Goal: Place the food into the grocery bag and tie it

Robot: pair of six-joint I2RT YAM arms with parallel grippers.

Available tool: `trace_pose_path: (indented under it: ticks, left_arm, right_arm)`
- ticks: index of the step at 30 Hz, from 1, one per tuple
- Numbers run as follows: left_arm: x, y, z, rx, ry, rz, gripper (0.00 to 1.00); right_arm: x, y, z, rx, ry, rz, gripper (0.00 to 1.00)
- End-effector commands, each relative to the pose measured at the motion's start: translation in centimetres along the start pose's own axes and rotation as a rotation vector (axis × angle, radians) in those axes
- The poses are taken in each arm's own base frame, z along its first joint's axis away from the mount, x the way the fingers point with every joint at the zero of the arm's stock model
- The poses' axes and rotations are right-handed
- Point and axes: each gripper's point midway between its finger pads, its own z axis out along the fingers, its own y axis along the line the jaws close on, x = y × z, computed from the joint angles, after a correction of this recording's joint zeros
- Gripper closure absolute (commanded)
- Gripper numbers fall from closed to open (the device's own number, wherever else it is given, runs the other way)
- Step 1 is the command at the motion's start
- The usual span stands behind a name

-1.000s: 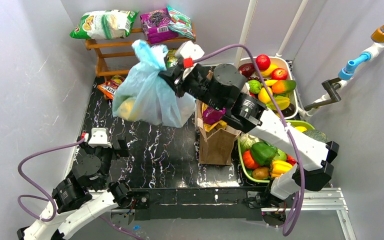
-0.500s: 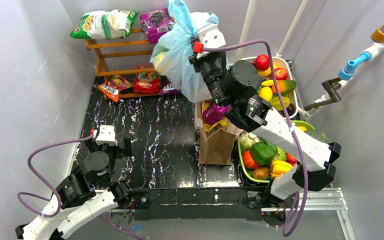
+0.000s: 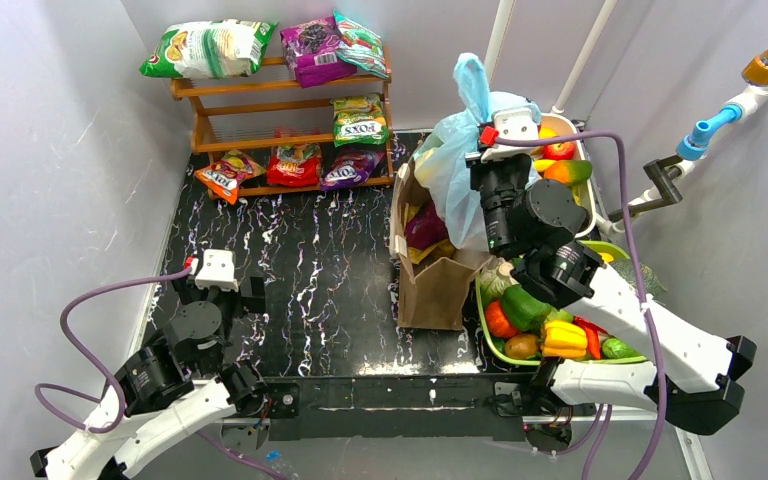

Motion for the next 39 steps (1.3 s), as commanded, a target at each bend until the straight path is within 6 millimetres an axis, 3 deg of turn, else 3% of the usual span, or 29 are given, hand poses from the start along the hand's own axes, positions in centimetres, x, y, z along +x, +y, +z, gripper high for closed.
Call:
trace_pose_path:
  ticks: [1, 16, 21, 24, 31, 34, 39]
  left_arm:
    - [0.1, 0.1, 0.0, -0.003, 0.000, 0.003, 0.02]
    - [0.0, 0.3, -0.2, -0.002, -0.009, -0.009, 0.02]
    - [0.0, 0.3, -0.2, -0.001, -0.011, -0.013, 0.02]
    - [0.1, 0.2, -0.2, -0.001, -0.008, -0.007, 0.02]
    - [0.1, 0.1, -0.1, 0.003, -0.006, -0.002, 0.02]
    - [0.1, 0.0, -0.1, 0.007, -0.004, 0.001, 0.02]
    - [0.1, 0.0, -0.1, 0.006, -0.004, 0.001, 0.02]
  right_arm:
    - [0.6, 0.8, -0.4, -0.046, 0.005, 0.110, 0.99]
    - [1.8, 9.7, 2.0, -0.288, 0.068, 0.121, 0.99]
    - [2.3, 11.5, 2.2, -0.335, 0.104, 0.186, 0.99]
    - [4.0, 12.3, 1.9, -0.354, 0.159, 0.186, 0.99]
    - [9.3, 11.5, 0.3, -0.338, 0.289, 0.238, 0.99]
    - [12.4, 9.9, -0.6, -0.311, 0.368, 0.238, 0.99]
    - [15.6, 7.2, -1.8, -0.268, 0.437, 0.228, 0.99]
